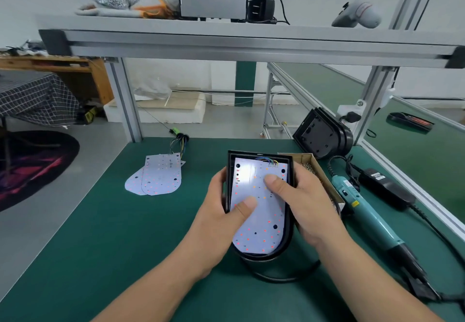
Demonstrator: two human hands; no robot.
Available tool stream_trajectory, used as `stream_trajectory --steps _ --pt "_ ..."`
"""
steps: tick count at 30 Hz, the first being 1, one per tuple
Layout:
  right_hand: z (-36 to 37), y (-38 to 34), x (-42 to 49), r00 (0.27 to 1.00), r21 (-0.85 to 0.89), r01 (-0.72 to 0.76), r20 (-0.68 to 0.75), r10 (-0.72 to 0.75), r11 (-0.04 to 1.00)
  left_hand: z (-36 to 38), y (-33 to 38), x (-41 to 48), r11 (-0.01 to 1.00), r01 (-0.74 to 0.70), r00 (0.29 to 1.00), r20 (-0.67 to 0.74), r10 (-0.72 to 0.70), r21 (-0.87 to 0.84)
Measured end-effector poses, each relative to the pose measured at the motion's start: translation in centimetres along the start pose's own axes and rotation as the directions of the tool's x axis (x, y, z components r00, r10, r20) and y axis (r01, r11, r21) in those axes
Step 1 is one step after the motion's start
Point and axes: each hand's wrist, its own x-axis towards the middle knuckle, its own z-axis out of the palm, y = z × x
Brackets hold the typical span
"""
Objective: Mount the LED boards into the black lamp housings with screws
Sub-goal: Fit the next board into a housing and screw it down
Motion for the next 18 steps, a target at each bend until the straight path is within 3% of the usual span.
stream_trajectory --steps 8,13,18 --pt "1.2 0.0 -0.8 0.999 -0.051 0.027 0.042 -0.025 0.998 0.1 0.9 0.2 0.999 -0.003 0.962 -0.273 -0.01 -0.045" --pt "1.0 -0.5 -1.0 0.995 0.005 0.009 0.101 -0.01 1.0 -0.3 1.3 0.3 0.999 -0.004 0.962 -0.271 -0.008 -0.042" --pt "1.1 -0.3 -0.9 0.999 -0.101 0.031 0.037 -0.027 0.994 0.1 1.0 0.2 1.0 0.019 0.961 -0.276 -0.025 -0.023"
